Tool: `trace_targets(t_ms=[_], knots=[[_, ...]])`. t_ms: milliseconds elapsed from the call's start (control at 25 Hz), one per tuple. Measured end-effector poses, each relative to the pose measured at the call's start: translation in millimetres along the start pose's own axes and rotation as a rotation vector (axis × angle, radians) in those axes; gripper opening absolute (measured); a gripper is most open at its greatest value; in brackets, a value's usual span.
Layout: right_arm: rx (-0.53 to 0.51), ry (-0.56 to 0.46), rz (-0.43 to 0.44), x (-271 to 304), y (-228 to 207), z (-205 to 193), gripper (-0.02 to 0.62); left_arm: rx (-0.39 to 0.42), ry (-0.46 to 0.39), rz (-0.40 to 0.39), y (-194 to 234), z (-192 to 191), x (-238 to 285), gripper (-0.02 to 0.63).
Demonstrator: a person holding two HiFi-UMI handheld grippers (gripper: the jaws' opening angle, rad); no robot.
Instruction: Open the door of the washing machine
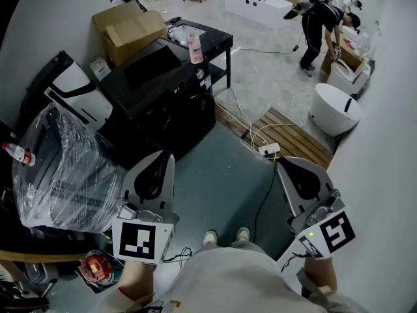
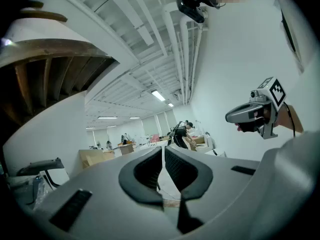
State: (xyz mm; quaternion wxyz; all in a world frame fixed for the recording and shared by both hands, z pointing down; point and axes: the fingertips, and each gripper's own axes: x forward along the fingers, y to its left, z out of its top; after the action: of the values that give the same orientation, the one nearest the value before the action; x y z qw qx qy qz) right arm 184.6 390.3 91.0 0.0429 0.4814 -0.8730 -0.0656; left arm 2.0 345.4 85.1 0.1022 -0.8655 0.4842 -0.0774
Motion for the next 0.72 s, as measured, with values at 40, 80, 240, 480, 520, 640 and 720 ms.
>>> trace_targets(t_ms=[40,80,240,480,520,640,720], knots=[[0.005,-0.006,-0.004,-1,-4,0,0.028,0.02,-0.003,-0.013,-2,0,1,0.033],[0.012,-0.013,-0.008,-3,-8,0,0.028,0.035,-0.006,-0.023,-5,1,1,0.034],[0.047,-0.047,-0.011,-9,-26,-2,0.028,0.051,-0.005,-0.036,-19,4,11,0.034],[0.065,-0.04,-0.002,-20,-49,-12,0.028,0.021,-0.013,-0.036,-40,8,30,0.034],[0.07,-0.043,-0.003,-22,-53,-14,0.028,-0.02,-0.027,-0.04,-42,10,33,0.034],[0.089,-0.062,-0.005,-32,-67,-13,0.028,-0.127,-0.045,-0.045,-50,14,43,0.034],[0.089,-0.068,-0.006,-38,-77,-14,0.028,-0.186,-0.052,-0.01,-53,14,50,0.034]])
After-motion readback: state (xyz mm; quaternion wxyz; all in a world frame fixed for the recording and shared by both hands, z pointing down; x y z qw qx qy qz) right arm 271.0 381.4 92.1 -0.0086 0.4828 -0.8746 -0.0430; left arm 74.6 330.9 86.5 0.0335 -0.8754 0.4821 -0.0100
